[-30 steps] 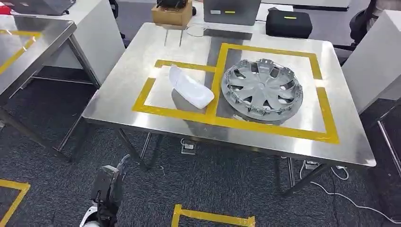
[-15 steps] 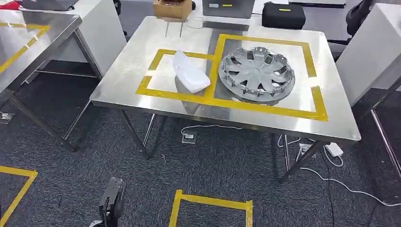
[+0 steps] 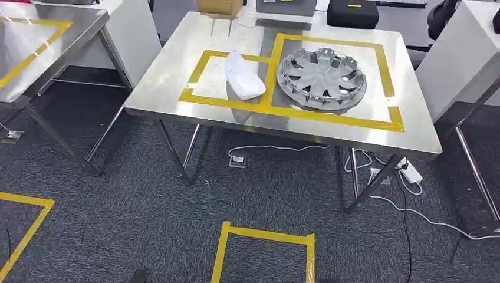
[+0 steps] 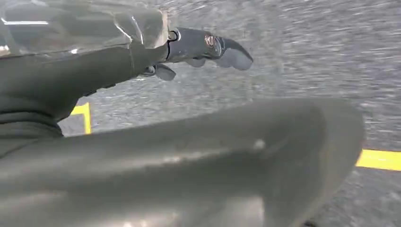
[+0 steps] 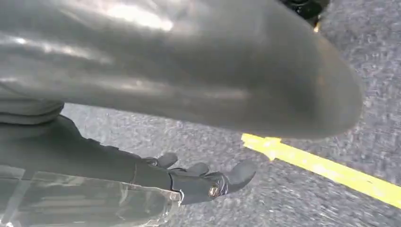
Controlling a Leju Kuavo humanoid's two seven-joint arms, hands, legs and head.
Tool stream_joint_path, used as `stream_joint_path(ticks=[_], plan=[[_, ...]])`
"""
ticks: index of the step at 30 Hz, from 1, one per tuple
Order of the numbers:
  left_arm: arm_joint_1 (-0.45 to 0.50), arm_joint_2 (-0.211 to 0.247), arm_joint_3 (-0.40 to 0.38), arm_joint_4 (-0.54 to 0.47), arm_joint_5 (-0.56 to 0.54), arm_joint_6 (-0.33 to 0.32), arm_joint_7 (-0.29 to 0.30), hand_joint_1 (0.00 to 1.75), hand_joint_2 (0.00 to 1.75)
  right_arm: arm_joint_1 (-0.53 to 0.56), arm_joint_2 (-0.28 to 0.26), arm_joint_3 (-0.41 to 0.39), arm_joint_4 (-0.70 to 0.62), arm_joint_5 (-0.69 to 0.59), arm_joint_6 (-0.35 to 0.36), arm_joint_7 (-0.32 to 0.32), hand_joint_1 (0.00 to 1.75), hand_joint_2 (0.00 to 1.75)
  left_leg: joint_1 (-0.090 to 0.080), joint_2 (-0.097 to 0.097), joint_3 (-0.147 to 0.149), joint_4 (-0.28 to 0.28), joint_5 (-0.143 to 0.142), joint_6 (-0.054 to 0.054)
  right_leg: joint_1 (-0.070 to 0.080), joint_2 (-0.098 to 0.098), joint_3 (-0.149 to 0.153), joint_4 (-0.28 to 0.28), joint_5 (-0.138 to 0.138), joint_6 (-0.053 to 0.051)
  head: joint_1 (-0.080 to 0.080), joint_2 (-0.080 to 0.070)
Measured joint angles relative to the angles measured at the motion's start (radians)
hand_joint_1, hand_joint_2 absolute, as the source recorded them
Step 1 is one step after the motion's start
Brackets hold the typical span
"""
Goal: Take the parts from the cabinet and place them on the table.
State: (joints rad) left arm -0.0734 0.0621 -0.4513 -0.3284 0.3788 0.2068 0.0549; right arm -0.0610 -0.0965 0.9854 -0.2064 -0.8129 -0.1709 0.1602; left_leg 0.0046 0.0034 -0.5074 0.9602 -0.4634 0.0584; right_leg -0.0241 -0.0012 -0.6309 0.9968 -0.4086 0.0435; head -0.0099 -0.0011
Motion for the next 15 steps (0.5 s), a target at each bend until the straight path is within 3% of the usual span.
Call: stream_joint_path(ticks=[1, 2, 3, 4, 5, 6, 7, 8, 9, 10, 12, 13, 14, 15], plan=[[0.000, -0.001, 0.000, 0.007, 0.001, 0.000, 0.000, 0.00, 0.00, 0.000, 0.000, 0.000, 0.000, 0.000, 0.000, 0.003, 0.00, 0.00, -0.001, 0.000, -0.015, 0.000, 0.013, 0.008, 0.000, 0.001, -0.018, 0.049, -0.057, -0.013, 0.003, 0.000], [0.000, -0.005, 0.000, 0.014, 0.001, 0.000, 0.000, 0.00, 0.00, 0.000, -0.003, 0.000, 0.000, 0.002, 0.000, 0.003, 0.00, 0.00, -0.005, 0.000, -0.032, 0.000, 0.026, 0.010, 0.000, 0.001, -0.040, 0.128, -0.118, -0.021, 0.004, 0.000], [0.000, -0.009, -0.001, 0.021, 0.001, -0.003, 0.000, 0.00, 0.00, -0.001, -0.005, 0.000, 0.000, 0.005, 0.000, 0.005, 0.00, 0.00, -0.008, 0.001, -0.043, 0.002, 0.038, 0.012, 0.000, 0.000, -0.062, 0.211, -0.162, -0.021, 0.003, 0.000], [0.000, -0.010, -0.002, 0.027, -0.001, -0.009, 0.002, 0.00, 0.00, -0.003, -0.006, 0.000, 0.000, 0.010, 0.002, 0.009, 0.00, 0.00, -0.011, 0.002, -0.061, 0.003, 0.052, 0.012, 0.000, 0.001, -0.070, 0.281, -0.180, -0.014, 0.004, 0.000], [0.000, -0.011, -0.003, 0.031, -0.002, -0.013, 0.003, 0.00, 0.00, -0.003, -0.008, 0.000, 0.000, 0.015, 0.003, 0.015, 0.00, 0.00, -0.013, 0.002, -0.080, 0.005, 0.066, 0.012, 0.000, 0.001, -0.059, 0.310, -0.168, -0.001, 0.004, 0.000], [-0.001, -0.012, -0.004, 0.035, -0.002, -0.015, 0.003, 0.00, 0.00, -0.004, -0.008, 0.001, 0.000, 0.020, 0.005, 0.019, 0.00, 0.00, -0.013, 0.003, -0.096, 0.007, 0.077, 0.010, 0.000, 0.001, -0.028, 0.292, -0.141, 0.012, 0.004, 0.000], [-0.003, -0.014, -0.004, 0.037, -0.002, -0.016, 0.003, 0.00, 0.00, -0.006, -0.008, 0.002, 0.000, 0.026, 0.005, 0.024, 0.00, 0.00, -0.014, 0.003, -0.113, 0.010, 0.088, 0.007, 0.000, 0.000, 0.025, 0.232, -0.108, 0.023, 0.004, 0.000], [-0.008, -0.014, -0.005, 0.039, -0.003, -0.017, 0.004, 0.00, 0.00, -0.010, -0.008, 0.003, 0.000, 0.033, 0.005, 0.029, 0.00, 0.00, -0.014, 0.003, -0.128, 0.017, 0.098, 0.004, 0.000, 0.000, 0.088, 0.147, -0.091, 0.025, 0.004, 0.000], [-0.013, -0.015, -0.006, 0.040, -0.005, -0.019, 0.005, 0.00, 0.00, -0.016, -0.009, 0.005, -0.001, 0.039, 0.005, 0.036, 0.00, 0.00, -0.014, 0.002, -0.139, 0.025, 0.105, 0.000, 0.000, 0.000, 0.158, 0.049, -0.102, 0.017, 0.004, 0.000], [-0.017, -0.015, -0.008, 0.040, -0.007, -0.023, 0.006, 0.00, 0.00, -0.024, -0.011, 0.008, -0.002, 0.044, 0.005, 0.040, 0.00, 0.00, -0.020, 0.002, -0.152, 0.031, 0.113, -0.006, 0.008, 0.000, 0.217, -0.047, -0.139, 0.003, 0.004, 0.000], [-0.024, -0.015, -0.011, 0.043, -0.009, -0.026, 0.011, 0.00, 0.00, -0.032, -0.011, 0.010, -0.002, 0.052, 0.007, 0.048, 0.00, 0.00, -0.015, 0.002, -0.151, 0.024, 0.136, -0.017, 0.012, 0.003, 0.194, -0.041, -0.131, -0.004, 0.003, 0.000], [-0.026, -0.016, -0.012, 0.044, -0.008, -0.026, 0.015, 0.00, 0.00, -0.035, -0.013, 0.012, -0.003, 0.056, 0.008, 0.053, 0.00, 0.00, -0.013, 0.001, -0.154, 0.019, 0.148, -0.024, 0.015, 0.003, 0.187, -0.037, -0.123, -0.015, 0.001, 0.000], [-0.026, -0.015, -0.012, 0.048, -0.008, -0.027, 0.016, 0.00, 0.00, -0.036, -0.012, 0.015, -0.003, 0.056, 0.009, 0.058, 0.00, 0.00, -0.014, -0.002, -0.158, 0.016, 0.157, -0.030, 0.005, 0.001, 0.178, -0.043, -0.109, -0.025, 0.003, 0.000], [-0.024, -0.016, -0.013, 0.051, -0.008, -0.028, 0.017, 0.00, 0.00, -0.041, -0.011, 0.017, -0.003, 0.058, 0.010, 0.058, 0.00, 0.00, -0.007, -0.005, -0.170, 0.035, 0.114, -0.039, 0.001, -0.003, 0.169, -0.042, -0.097, -0.032, 0.003, 0.000]])
